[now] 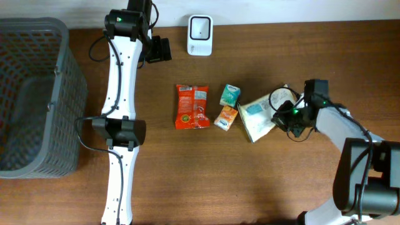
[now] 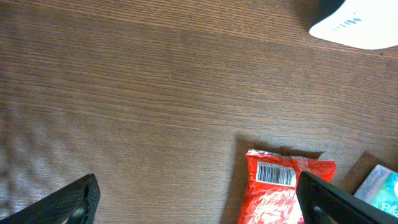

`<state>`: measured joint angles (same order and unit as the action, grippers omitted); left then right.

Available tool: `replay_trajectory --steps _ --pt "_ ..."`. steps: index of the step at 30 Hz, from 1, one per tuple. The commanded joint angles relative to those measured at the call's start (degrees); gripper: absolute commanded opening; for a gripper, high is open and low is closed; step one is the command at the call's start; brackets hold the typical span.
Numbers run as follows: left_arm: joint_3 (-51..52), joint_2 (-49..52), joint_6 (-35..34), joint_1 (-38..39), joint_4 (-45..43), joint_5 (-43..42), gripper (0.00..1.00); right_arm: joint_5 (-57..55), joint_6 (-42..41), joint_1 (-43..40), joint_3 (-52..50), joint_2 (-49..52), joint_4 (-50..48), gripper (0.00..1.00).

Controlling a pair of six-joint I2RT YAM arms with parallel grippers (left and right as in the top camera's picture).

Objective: Scan the item barcode

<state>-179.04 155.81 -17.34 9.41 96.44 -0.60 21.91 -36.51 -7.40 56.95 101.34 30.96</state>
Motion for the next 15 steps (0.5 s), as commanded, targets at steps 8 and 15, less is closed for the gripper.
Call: replay_trajectory --steps 8,15 --pt "-0.24 -0.17 0.31 0.15 0.07 0.42 0.99 -46.47 2.64 0.33 30.60 -1.14 40.50 0.04" --pt "-0.24 -0.17 0.31 0.15 0.07 0.42 0.99 -52.61 2.64 1.16 29.18 6.16 40.39 0.04"
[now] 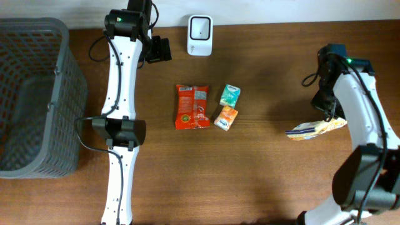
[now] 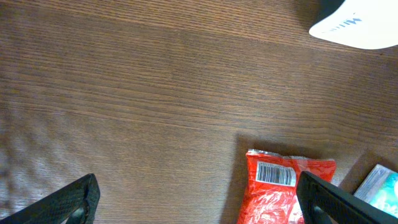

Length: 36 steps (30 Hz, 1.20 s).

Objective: Scan the item barcode

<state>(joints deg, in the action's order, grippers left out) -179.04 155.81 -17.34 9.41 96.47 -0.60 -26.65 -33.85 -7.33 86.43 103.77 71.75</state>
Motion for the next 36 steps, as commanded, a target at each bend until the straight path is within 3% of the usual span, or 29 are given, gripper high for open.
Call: replay_trajectory --steps 1,6,12,15,17,19,20,22,26,31,34,36 --pt "-0.24 -0.17 0.31 0.15 0.02 0.42 0.99 -4.07 -0.02 1.88 -0.31 5.51 -1.01 0.04" --pt "-0.24 -0.17 0.31 0.15 0.04 0.42 0.99 -4.17 0.00 10.12 -0.28 13.77 -6.36 0.04" --pt "-0.24 -0.17 0.31 0.15 0.02 0.42 0.99 -7.65 -0.02 19.06 1.33 13.97 -7.80 0.04" --pt "-0.24 -0.17 0.31 0.15 0.04 0.42 0.99 -0.59 1.81 19.37 5.11 13.92 -3.52 0.42" --pt "-0.24 -0.17 0.31 0.15 0.04 0.42 0.99 6.73 7.15 19.37 9.29 13.92 -0.46 0.75" --pt "-0.24 -0.17 0.31 0.15 0.02 0.42 0.99 12.52 7.28 19.37 11.21 13.92 -0.24 0.96" --pt "-0.24 -0.17 0.31 0.15 0.04 0.42 0.99 17.29 7.28 19.37 11.30 13.92 -2.71 1.00" --pt "-0.24 -0.17 0.31 0.15 0.04 0.42 0.99 23.17 5.57 19.39 10.97 14.43 -7.96 1.00" --pt "-0.24 -0.17 0.31 0.15 0.02 0.42 0.99 21.88 -3.85 19.39 10.86 17.68 -9.25 1.00" --pt "-0.24 -0.17 0.31 0.15 0.02 0.42 0.99 20.02 -4.17 19.37 10.84 24.68 -9.14 0.98" --pt "-0.24 -0.17 0.31 0.15 0.04 0.42 0.99 18.58 -4.15 19.37 10.84 25.88 -8.35 0.62" --pt "-0.24 -0.17 0.31 0.15 0.04 0.42 0.99 18.49 -4.13 19.37 11.02 25.51 -7.76 0.43"
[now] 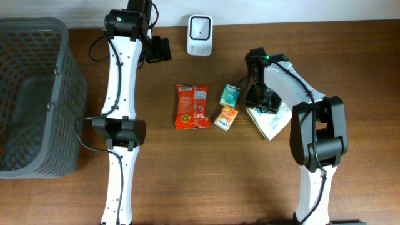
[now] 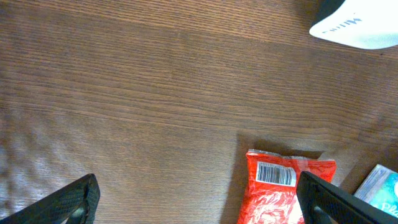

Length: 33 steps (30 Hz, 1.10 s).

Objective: Scan the item barcode

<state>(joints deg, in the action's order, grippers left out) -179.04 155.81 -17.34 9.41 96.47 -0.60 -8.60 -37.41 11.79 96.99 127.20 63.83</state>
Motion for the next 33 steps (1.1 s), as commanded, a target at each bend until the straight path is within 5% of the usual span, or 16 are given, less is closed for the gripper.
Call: replay_trajectory --steps 1,2,8,12,17,23,30,33 --pt "-0.24 -0.17 0.31 0.15 0.04 0.42 0.99 0.44 -0.55 0.11 0.61 1.70 0.72 0.25" --pt "-0.24 -0.17 0.31 0.15 0.04 0.42 0.99 0.46 -0.33 -0.09 1.14 1.27 1.46 0.07" --pt "-0.24 -0.17 0.31 0.15 0.04 0.42 0.99 5.84 7.28 -0.59 13.53 0.66 9.18 0.04" --pt "-0.24 -0.17 0.31 0.15 0.04 0.42 0.99 25.27 19.71 -3.10 21.33 0.63 9.66 0.04" --pt "-0.24 -0.17 0.31 0.15 0.04 0.42 0.99 65.16 39.34 -13.38 20.96 0.72 8.57 0.04" --pt "-0.24 -0.17 0.31 0.15 0.02 0.42 0.99 87.78 46.77 -21.92 17.05 0.79 8.66 0.04" --pt "-0.24 -0.17 0.31 0.15 0.04 0.42 0.99 89.94 45.72 -24.39 -5.09 0.79 -4.70 0.07" --pt "-0.24 -0.17 0.31 0.17 0.02 0.42 0.99 67.78 36.44 -30.05 -6.97 0.61 -1.95 0.18"
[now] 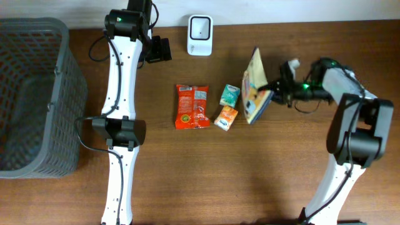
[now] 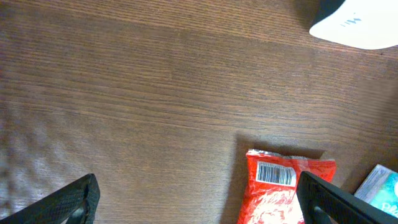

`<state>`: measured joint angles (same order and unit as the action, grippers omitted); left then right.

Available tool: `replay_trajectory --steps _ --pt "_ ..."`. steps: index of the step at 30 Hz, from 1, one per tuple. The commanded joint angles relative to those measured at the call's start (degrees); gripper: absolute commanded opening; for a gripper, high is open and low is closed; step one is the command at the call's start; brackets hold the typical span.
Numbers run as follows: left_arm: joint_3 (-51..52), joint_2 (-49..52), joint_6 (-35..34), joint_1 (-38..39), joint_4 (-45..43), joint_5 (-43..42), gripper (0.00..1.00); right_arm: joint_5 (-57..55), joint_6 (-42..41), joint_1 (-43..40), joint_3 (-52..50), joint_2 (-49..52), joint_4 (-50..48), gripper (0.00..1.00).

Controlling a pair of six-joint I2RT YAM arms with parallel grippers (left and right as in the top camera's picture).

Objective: Scan the item barcode

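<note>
A yellow and teal snack bag (image 1: 252, 87) stands on edge right of the small packets, below and to the right of the white scanner (image 1: 200, 27). My right gripper (image 1: 275, 87) is shut on the bag's right side, its arm reaching in from the right. Near the table's back edge my left gripper (image 1: 160, 50) is open and holds nothing. In the left wrist view that gripper (image 2: 198, 200) hangs over bare wood. Its right finger is beside a red packet (image 2: 283, 190) whose barcode faces up. A corner of the scanner (image 2: 357, 28) shows at the top right.
A red packet (image 1: 192, 106), a small teal packet (image 1: 229, 95) and a small orange packet (image 1: 226, 117) lie mid-table. A grey mesh basket (image 1: 31, 94) stands at the left edge. The left arm's links run down the table at about x 190.
The bag lay lower, right of the orange packet, with the right gripper over it. Now it stands on edge higher up, held from the right. The left arm has not moved.
The right gripper was at the bag lying flat right of the small packets. Then it held the bag far out at the right. Then the bag was back beside the packets, and now it stands on edge nearer the scanner. The left gripper stayed open throughout.
</note>
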<state>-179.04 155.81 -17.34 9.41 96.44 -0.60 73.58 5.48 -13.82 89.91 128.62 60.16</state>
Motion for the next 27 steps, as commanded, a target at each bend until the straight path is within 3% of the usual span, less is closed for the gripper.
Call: replay_trajectory --steps 1,5,8,11,14,15,17,18,20,25,27 --pt "-0.24 -0.17 0.31 0.15 0.07 0.42 0.99 -20.81 -6.60 -6.51 1.33 -1.14 4.61 0.23" --pt "-0.24 -0.17 0.31 0.15 0.07 0.42 0.99 -40.63 -6.67 -11.06 11.17 -2.49 16.33 0.45" --pt "-0.24 -0.17 0.31 0.15 0.07 0.42 0.99 -52.22 -8.98 -9.94 21.07 -2.97 24.98 0.55" --pt "-0.24 -0.17 0.31 0.15 0.07 0.42 0.99 -54.01 -8.96 -3.85 27.23 -2.97 28.61 0.66" --pt "-0.24 -0.17 0.31 0.15 0.07 0.42 0.99 -65.33 -9.53 5.62 25.64 -1.75 25.66 0.74" --pt "-0.24 -0.17 0.31 0.15 0.07 0.42 0.99 -69.13 -12.15 8.00 24.33 -1.55 24.41 0.72" --pt "-0.24 -0.17 0.31 0.15 0.04 0.42 0.99 -75.30 -16.76 11.21 21.57 -1.55 22.14 0.40" --pt "-0.24 -0.17 0.31 0.15 0.07 0.42 0.99 -76.26 -18.03 12.35 19.67 -1.55 20.50 0.19" --pt "-0.24 -0.17 0.31 0.15 0.07 0.42 0.99 -76.24 -18.75 13.51 14.91 -1.53 16.63 0.04" --pt "-0.24 -0.17 0.31 0.15 0.07 0.42 0.99 -76.22 -19.56 13.42 6.54 -1.55 11.43 0.05" --pt "-0.24 -0.17 0.31 0.15 0.07 0.42 0.99 -76.24 -19.96 13.44 9.57 -1.62 16.09 0.16"
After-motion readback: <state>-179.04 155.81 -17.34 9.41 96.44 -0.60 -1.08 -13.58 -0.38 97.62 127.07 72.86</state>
